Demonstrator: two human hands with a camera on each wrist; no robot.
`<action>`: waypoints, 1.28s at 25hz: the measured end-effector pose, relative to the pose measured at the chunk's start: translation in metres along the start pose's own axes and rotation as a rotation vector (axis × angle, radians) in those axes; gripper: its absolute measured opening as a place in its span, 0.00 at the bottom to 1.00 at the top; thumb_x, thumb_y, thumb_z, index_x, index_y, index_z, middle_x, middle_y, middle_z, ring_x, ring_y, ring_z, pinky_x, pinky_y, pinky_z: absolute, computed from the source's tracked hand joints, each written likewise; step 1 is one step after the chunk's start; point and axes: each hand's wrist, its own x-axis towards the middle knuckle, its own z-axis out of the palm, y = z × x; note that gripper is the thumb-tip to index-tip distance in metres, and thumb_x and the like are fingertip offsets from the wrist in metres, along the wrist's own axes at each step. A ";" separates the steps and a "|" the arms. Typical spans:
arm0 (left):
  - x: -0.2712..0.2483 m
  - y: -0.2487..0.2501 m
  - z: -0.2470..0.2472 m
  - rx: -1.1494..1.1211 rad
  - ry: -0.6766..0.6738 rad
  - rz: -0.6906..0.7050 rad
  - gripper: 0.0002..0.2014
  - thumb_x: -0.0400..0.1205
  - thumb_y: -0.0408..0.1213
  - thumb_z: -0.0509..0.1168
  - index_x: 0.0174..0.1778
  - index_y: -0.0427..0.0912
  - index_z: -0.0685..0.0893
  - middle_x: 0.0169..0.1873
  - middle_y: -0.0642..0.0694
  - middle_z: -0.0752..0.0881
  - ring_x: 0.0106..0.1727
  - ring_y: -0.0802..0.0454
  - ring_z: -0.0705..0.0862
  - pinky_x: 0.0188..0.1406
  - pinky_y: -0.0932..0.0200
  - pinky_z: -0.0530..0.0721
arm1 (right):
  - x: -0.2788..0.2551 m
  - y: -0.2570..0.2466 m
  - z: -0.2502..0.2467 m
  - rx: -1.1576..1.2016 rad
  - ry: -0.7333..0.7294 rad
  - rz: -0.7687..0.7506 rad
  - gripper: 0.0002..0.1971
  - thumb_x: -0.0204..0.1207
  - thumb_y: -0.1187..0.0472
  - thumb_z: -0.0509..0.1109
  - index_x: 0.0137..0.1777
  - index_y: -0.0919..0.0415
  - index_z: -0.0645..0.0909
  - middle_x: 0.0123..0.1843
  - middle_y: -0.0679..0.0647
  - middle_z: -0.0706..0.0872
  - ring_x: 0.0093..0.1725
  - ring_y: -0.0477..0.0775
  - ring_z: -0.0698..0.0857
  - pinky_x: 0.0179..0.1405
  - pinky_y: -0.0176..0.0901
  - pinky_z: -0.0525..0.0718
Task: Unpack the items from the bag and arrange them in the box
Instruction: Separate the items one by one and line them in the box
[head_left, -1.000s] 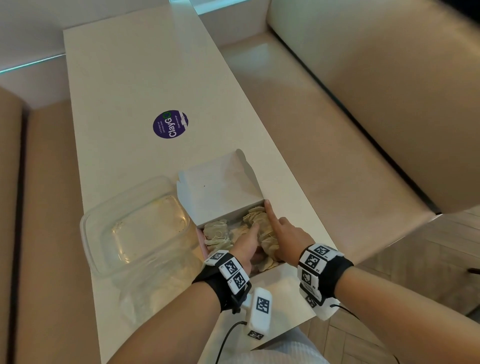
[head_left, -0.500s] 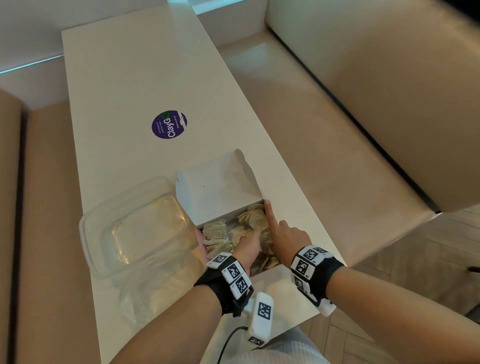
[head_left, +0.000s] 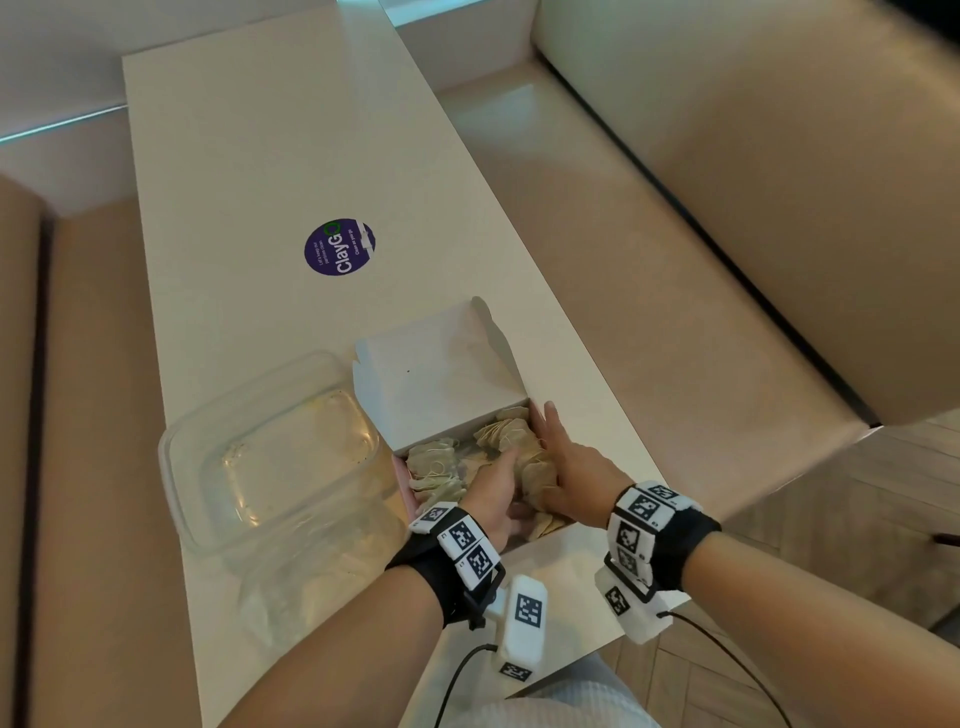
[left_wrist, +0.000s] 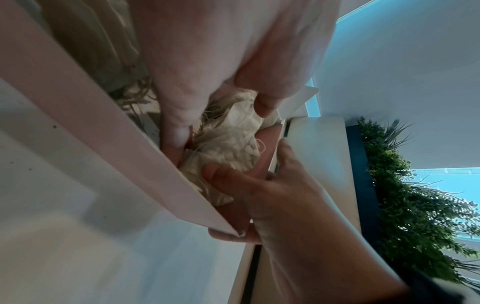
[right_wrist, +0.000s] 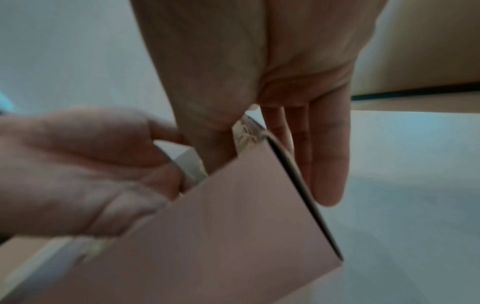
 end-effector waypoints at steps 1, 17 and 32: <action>0.000 0.000 -0.002 -0.010 0.004 0.010 0.19 0.85 0.55 0.56 0.55 0.45 0.83 0.44 0.41 0.88 0.42 0.44 0.86 0.38 0.53 0.85 | -0.003 0.001 -0.004 -0.001 0.000 -0.013 0.55 0.70 0.56 0.71 0.78 0.46 0.26 0.60 0.57 0.80 0.49 0.55 0.83 0.50 0.50 0.85; 0.006 0.005 -0.002 -0.086 0.057 0.086 0.16 0.86 0.51 0.54 0.60 0.48 0.81 0.54 0.46 0.87 0.50 0.49 0.84 0.41 0.55 0.79 | -0.032 -0.019 0.008 -0.946 -0.326 -0.253 0.15 0.84 0.61 0.54 0.66 0.62 0.76 0.63 0.61 0.81 0.57 0.65 0.84 0.50 0.51 0.81; 0.000 0.017 0.007 -0.169 0.072 0.136 0.19 0.88 0.50 0.52 0.45 0.43 0.84 0.35 0.46 0.90 0.36 0.53 0.88 0.34 0.57 0.82 | -0.053 0.000 -0.010 -0.368 -0.039 -0.283 0.16 0.76 0.58 0.64 0.63 0.51 0.72 0.59 0.50 0.76 0.51 0.56 0.82 0.45 0.48 0.83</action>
